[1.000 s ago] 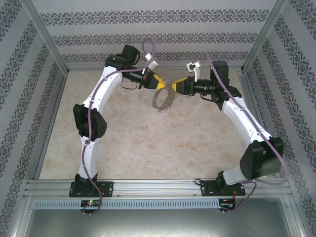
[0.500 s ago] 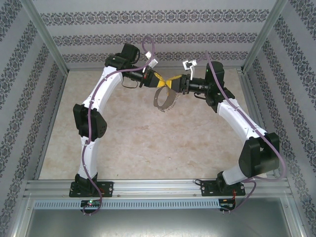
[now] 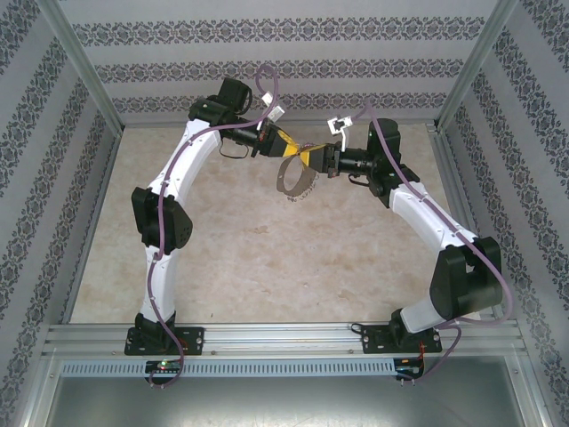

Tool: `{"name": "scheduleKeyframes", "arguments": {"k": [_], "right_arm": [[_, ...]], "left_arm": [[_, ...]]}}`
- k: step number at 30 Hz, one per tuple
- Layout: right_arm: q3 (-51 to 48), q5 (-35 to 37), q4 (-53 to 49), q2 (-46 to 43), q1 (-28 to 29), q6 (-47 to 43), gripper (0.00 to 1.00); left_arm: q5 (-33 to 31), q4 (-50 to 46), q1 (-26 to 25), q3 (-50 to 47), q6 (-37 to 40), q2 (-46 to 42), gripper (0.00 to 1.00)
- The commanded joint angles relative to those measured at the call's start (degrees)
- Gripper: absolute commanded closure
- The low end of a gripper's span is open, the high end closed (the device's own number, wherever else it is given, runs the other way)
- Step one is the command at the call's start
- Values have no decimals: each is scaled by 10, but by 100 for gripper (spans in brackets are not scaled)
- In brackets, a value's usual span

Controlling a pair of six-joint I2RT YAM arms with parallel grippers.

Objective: Put the keys on the keyring

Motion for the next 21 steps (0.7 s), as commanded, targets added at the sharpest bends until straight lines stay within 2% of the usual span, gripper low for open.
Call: {"name": "scheduleKeyframes", "arguments": {"k": [1, 4, 9, 11, 14, 21], "right_arm": [[1, -15, 21, 10, 4, 1, 90], [3, -23, 20, 20, 13, -2, 99], [1, -36, 1, 21, 16, -18, 100], [-11, -30, -1, 8, 5, -18, 86], [-32, -28, 16, -12, -18, -2, 72], [-36, -27, 37, -17, -28, 12, 68]], "left_arm": [[14, 24, -6, 15, -6, -32, 100], [14, 28, -6, 15, -8, -33, 100], [12, 28, -6, 15, -7, -34, 100], [13, 26, -6, 16, -7, -34, 100], [13, 25, -6, 15, -6, -34, 100], [13, 26, -6, 15, -5, -34, 100]]}}
